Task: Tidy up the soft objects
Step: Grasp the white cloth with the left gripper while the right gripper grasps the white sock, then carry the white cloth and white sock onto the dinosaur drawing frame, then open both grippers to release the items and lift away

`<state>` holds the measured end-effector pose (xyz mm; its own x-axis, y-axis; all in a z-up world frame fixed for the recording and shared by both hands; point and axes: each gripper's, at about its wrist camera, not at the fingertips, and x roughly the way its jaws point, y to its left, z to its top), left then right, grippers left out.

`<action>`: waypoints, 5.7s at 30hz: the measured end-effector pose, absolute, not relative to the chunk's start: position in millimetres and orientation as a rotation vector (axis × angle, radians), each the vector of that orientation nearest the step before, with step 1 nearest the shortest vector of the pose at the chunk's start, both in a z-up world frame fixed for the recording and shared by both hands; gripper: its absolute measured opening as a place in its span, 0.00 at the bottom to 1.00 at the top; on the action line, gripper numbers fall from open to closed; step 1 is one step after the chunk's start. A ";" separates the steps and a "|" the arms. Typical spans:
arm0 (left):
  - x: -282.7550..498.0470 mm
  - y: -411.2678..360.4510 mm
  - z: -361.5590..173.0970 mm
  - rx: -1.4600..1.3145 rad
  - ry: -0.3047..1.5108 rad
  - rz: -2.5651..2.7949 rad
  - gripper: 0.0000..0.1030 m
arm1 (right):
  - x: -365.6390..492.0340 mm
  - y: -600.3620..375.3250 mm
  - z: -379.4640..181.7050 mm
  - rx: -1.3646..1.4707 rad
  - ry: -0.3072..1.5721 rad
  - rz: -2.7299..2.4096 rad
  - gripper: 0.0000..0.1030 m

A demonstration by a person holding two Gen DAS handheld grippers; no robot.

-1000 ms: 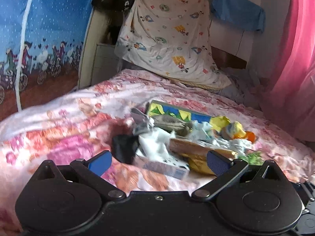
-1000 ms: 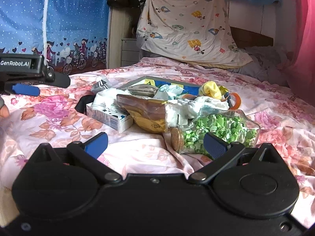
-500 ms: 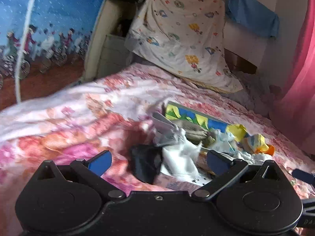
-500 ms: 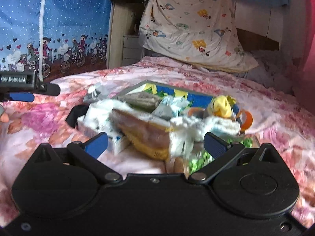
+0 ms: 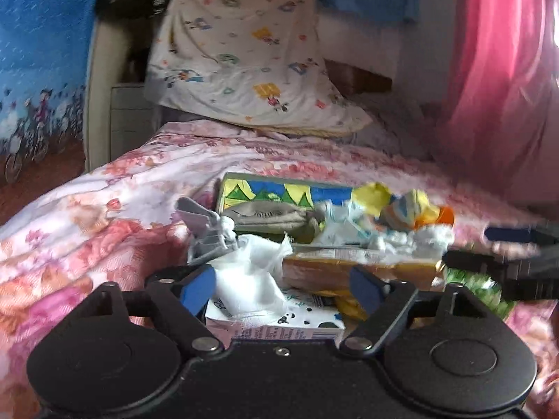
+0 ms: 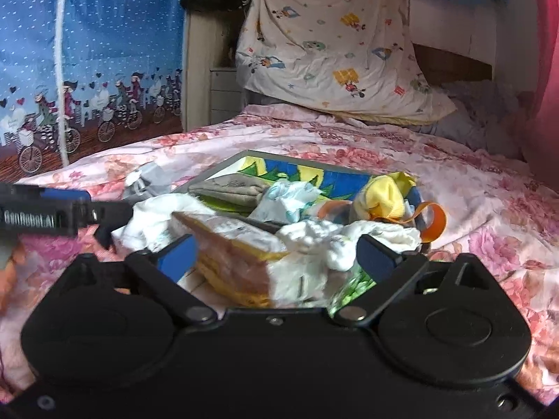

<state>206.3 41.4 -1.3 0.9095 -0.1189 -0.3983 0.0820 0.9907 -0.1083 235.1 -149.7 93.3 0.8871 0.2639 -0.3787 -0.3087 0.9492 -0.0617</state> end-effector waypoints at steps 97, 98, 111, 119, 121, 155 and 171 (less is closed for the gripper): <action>348.8 10.4 68.9 -0.162 0.296 -0.258 0.03 | 334.6 -115.5 136.0 -0.377 0.115 0.231 0.03; 356.0 9.9 67.3 -0.155 0.299 -0.254 0.03 | 343.5 -117.3 136.9 -0.352 0.130 0.235 0.03; 404.9 1.4 21.3 -0.238 0.437 -0.246 0.04 | 421.0 -132.9 89.7 -0.187 0.355 0.241 0.04; 413.8 5.6 2.4 -0.273 0.558 -0.253 0.04 | 426.7 -130.8 68.6 -0.168 0.456 0.245 0.04; 414.1 6.0 1.1 -0.274 0.572 -0.250 0.05 | 428.2 -131.0 65.9 -0.165 0.470 0.240 0.05; 330.4 8.7 43.9 -0.254 0.499 -0.113 0.74 | 352.9 -162.2 110.2 -0.133 0.439 0.217 0.61; 204.3 16.7 81.8 -0.322 0.317 -0.056 0.99 | 246.8 -168.1 157.2 -0.106 0.307 0.241 0.95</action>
<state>204.3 16.7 81.8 0.9492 -0.1041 -0.2971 0.0039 0.9475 -0.3197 246.8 -168.1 157.2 0.9249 0.2179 -0.3115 -0.2501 0.9659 -0.0669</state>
